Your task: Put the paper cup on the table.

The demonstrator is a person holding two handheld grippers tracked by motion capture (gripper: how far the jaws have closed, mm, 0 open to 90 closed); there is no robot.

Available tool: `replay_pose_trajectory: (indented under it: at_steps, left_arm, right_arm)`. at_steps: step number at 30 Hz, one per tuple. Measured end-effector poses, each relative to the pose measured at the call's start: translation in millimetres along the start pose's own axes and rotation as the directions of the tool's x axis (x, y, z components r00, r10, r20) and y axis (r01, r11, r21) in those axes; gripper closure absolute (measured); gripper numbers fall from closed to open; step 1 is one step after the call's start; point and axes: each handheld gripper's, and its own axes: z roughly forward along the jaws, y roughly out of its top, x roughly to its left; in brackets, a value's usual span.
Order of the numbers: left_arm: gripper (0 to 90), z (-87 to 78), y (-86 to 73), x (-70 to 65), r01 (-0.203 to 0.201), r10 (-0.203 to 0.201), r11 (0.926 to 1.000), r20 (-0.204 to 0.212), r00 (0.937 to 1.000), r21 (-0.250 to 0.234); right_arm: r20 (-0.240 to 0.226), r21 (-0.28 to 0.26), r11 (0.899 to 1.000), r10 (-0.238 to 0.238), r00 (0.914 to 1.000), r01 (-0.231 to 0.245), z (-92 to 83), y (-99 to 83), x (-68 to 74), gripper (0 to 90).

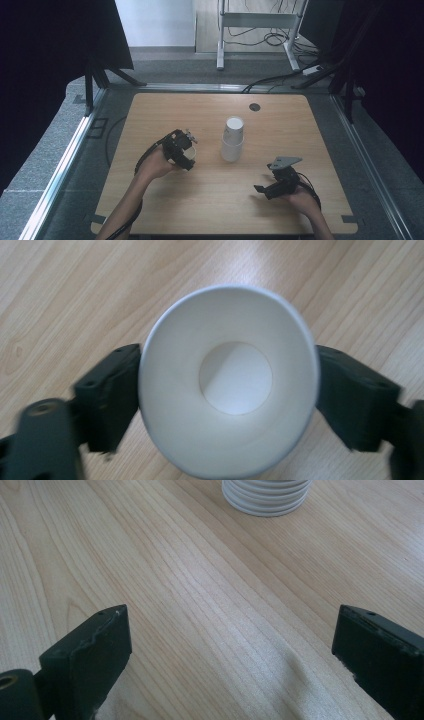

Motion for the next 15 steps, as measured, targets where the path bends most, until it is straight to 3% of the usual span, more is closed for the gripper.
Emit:
replay_pose_trajectory:
  at_steps: [6,15]
  left_arm:
    - [8.1,-10.1,-2.7,3.8,0.029,-0.027,0.9975,0.041,0.9988,-0.064]
    - [1.9,-32.3,-11.6,-1.7,0.041,-0.037,0.9856,0.029,0.9989,-0.164]
  right_arm:
    - [0.001,0.002,1.000,0.002,1.0000,-0.002,-1.0,-1.0,-0.9,2.8]
    - [-0.002,-0.002,1.000,0.011,0.9999,-0.011,-2.0,-0.7,-1.1,2.8]
